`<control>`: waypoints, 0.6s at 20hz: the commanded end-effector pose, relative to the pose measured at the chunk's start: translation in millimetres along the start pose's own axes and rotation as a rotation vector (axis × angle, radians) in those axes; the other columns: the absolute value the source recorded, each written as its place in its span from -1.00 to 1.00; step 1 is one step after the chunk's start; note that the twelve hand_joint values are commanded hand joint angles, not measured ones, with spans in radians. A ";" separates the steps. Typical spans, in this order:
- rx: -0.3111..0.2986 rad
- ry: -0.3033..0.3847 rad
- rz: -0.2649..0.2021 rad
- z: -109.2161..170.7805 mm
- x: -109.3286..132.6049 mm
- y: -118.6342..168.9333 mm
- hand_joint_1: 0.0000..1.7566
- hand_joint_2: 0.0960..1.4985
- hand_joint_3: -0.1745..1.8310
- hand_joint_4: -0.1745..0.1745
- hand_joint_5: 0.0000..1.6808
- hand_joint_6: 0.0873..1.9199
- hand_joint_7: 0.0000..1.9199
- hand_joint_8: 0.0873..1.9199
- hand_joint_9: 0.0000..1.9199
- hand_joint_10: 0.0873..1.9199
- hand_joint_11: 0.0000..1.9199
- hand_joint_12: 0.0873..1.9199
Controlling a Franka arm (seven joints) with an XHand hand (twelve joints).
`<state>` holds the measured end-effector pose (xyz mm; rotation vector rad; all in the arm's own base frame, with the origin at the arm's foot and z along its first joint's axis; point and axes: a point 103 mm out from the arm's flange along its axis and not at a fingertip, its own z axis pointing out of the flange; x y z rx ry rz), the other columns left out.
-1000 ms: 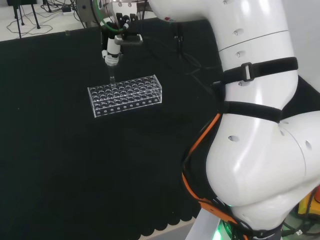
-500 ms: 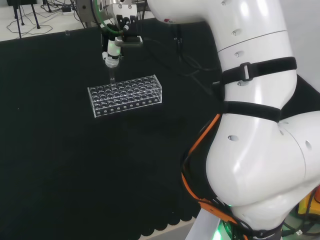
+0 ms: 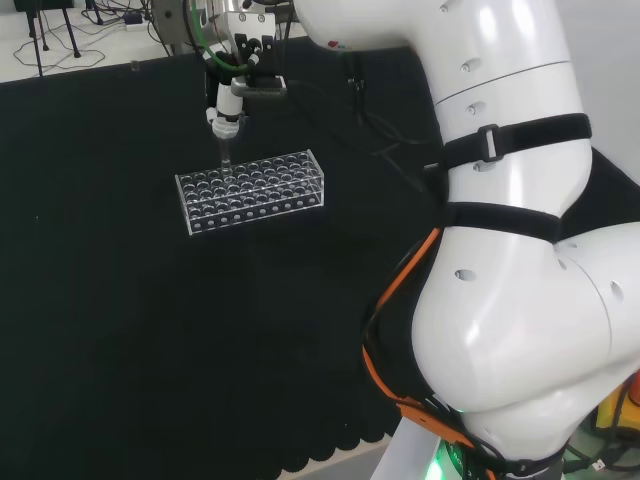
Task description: Put the test tube back in the rack.
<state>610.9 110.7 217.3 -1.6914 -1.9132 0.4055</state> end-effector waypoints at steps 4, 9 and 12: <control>0.018 0.002 0.012 3.7 -1.7 3.5 0.65 -0.45 0.02 -1.00 0.64 -0.53 0.50 -0.33 0.57 -0.92 -0.06 0.19; 0.030 0.006 0.023 6.0 -2.5 6.2 0.65 -0.45 0.02 -1.00 0.64 -0.53 0.50 -0.33 0.57 -0.92 -0.06 0.19; 0.035 0.009 0.027 7.9 -3.4 8.6 0.65 -0.45 0.02 -1.00 0.64 -0.53 0.50 -0.33 0.57 -0.92 -0.06 0.19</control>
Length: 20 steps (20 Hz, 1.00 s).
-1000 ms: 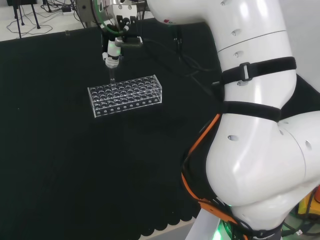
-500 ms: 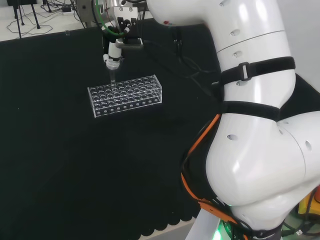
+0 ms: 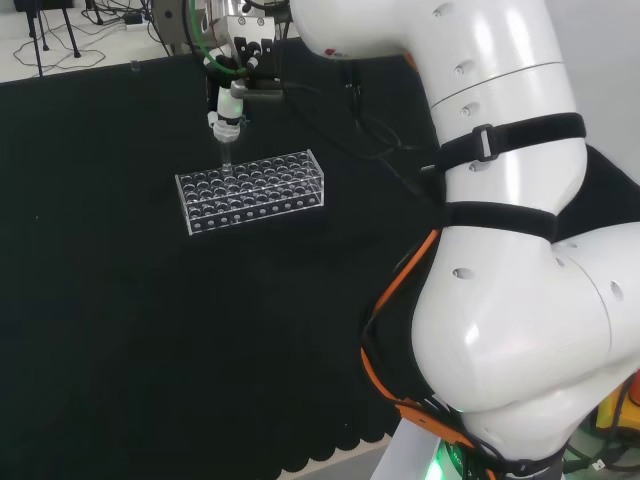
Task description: Put the test tube back in the rack.
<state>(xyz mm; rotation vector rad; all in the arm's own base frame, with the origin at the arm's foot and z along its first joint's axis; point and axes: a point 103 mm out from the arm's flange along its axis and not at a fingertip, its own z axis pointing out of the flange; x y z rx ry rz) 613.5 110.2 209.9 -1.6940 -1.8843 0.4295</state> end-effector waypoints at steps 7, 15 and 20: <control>0.025 0.009 0.012 7.4 -2.7 7.5 0.65 -0.45 0.02 -1.00 0.64 -0.53 0.50 -0.33 0.57 -0.92 -0.06 0.19; 0.027 0.016 0.002 16.6 -5.3 12.9 0.65 -0.45 0.02 -1.00 0.64 -0.53 0.50 -0.33 0.57 -0.93 -0.06 0.19; 0.032 0.018 0.001 20.7 -5.7 14.7 0.65 -0.45 0.02 -1.00 0.64 -0.53 0.50 -0.33 0.57 -0.93 -0.06 0.19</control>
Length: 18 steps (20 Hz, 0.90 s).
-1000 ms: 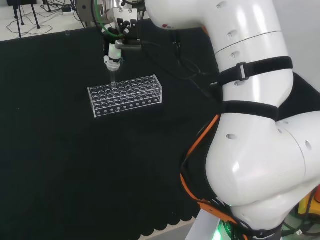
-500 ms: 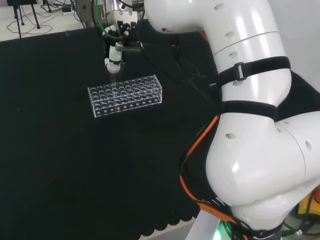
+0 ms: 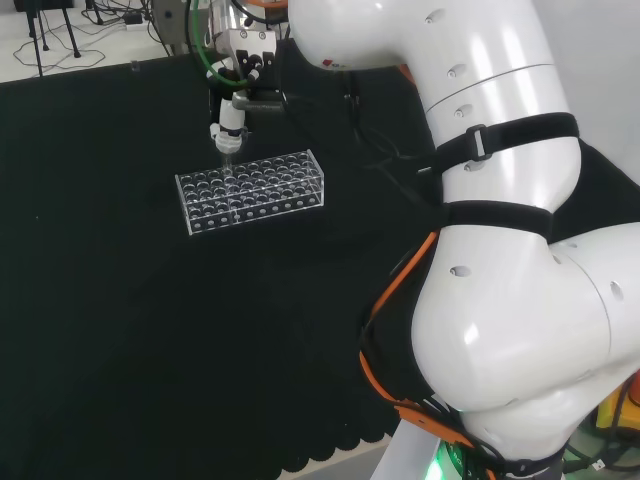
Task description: Put the test tube back in the rack.
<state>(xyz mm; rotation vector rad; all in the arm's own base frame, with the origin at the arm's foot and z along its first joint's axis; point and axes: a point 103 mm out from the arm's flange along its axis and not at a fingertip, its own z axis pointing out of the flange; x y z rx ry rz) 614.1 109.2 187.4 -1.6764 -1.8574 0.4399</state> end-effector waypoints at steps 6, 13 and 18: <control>0.020 -0.001 -0.001 11.4 -0.5 5.1 0.65 -0.45 0.02 -1.00 0.64 -0.53 0.50 -0.33 0.57 -0.93 -0.06 0.19; 0.030 0.007 -0.010 23.1 2.9 14.4 0.65 -0.45 0.02 -1.00 0.64 -0.53 0.50 -0.33 0.57 -0.93 -0.06 0.19; 0.042 0.036 -0.023 24.2 6.2 17.3 0.64 -0.43 0.00 -1.00 0.64 -0.53 0.50 -0.34 0.56 -0.93 -0.07 0.20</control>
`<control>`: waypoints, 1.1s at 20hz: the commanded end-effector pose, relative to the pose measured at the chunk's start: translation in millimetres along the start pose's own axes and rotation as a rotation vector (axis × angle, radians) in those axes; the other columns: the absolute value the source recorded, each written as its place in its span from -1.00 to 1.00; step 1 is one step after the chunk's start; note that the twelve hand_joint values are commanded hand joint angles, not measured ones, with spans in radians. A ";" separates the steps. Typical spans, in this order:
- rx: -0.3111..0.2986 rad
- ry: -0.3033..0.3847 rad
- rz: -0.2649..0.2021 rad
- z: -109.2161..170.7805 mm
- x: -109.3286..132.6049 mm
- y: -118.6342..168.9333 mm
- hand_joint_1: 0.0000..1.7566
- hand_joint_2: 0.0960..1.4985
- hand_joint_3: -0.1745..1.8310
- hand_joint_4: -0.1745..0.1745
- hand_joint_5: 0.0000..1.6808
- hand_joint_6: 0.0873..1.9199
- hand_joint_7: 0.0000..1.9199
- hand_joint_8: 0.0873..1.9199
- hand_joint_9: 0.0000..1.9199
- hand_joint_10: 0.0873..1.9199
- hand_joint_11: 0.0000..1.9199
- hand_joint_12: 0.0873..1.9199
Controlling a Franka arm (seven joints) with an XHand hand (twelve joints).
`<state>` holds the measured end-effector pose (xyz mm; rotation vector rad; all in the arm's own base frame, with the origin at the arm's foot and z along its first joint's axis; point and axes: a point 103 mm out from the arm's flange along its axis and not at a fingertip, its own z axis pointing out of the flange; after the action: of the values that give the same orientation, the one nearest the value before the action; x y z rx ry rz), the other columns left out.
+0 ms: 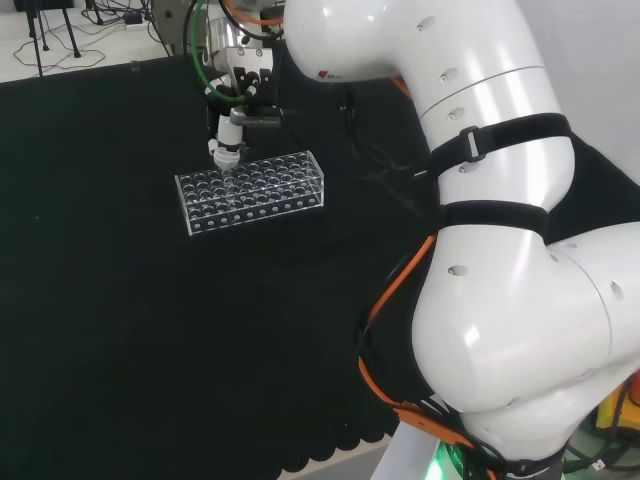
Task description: Put the test tube back in the rack.
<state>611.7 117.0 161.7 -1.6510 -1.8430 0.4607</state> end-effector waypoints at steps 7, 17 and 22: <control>0.037 0.066 -0.096 -3.8 6.5 -7.2 0.37 -0.41 -0.14 -0.71 0.05 -0.28 0.01 -0.08 0.09 -0.22 -0.61 0.49; -0.014 0.076 -0.131 -25.2 8.7 -28.5 0.29 -0.49 -0.12 -0.35 -0.33 -0.17 -0.33 0.03 -0.23 -0.08 -0.83 0.58; -0.069 0.077 -0.160 -45.6 11.1 -48.9 0.29 -0.49 -0.12 -0.33 -0.34 -0.18 -0.33 0.02 -0.24 -0.08 -0.83 0.58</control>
<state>605.1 118.1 202.0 -1.5272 -1.8880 0.3377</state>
